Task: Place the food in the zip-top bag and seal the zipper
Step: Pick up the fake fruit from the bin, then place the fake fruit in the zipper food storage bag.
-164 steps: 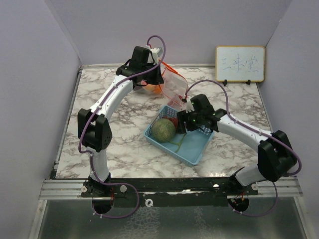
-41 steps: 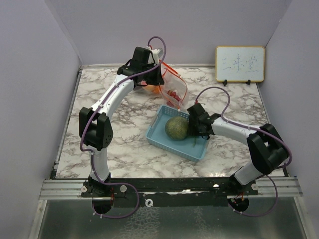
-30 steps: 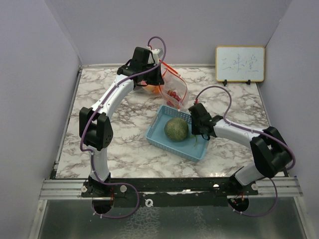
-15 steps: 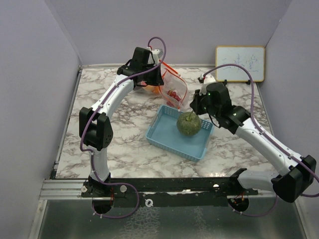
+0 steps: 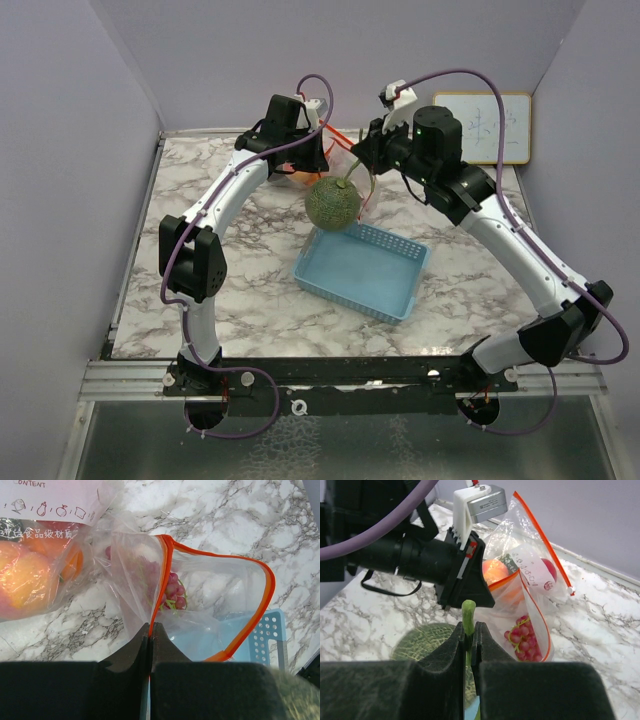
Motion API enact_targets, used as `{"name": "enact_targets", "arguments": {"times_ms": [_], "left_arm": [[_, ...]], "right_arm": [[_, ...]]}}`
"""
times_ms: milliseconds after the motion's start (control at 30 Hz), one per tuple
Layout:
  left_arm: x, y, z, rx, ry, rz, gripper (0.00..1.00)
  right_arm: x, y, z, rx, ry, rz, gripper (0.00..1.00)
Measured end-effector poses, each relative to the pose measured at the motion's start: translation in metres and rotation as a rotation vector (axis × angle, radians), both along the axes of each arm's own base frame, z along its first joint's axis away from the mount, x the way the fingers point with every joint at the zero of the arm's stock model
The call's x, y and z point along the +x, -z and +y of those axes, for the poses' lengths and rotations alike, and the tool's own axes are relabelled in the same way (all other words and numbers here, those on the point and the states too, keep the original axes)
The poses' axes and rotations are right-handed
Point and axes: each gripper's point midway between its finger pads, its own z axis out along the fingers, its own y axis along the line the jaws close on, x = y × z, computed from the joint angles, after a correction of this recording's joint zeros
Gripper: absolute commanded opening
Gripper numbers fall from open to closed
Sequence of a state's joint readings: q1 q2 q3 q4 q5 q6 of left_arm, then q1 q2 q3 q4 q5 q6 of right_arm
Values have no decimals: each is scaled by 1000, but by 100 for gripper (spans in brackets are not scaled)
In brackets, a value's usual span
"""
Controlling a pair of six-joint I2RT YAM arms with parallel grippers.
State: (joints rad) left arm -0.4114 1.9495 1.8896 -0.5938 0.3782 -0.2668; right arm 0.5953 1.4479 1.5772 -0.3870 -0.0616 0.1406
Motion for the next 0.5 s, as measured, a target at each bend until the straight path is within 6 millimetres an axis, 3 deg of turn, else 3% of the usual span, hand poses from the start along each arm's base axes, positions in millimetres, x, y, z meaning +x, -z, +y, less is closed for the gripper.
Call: {"name": "enact_targets", "arguments": {"times_ms": [133, 267, 500], "left_arm": [[0, 0, 0, 0, 0, 0, 0], [0, 0, 0, 0, 1, 0, 0], [-1, 0, -1, -3, 8, 0, 0]], "right_arm": [[28, 12, 1, -15, 30, -6, 2], [57, 19, -17, -7, 94, -3, 2], [84, -5, -31, 61, 149, -70, 2]]}}
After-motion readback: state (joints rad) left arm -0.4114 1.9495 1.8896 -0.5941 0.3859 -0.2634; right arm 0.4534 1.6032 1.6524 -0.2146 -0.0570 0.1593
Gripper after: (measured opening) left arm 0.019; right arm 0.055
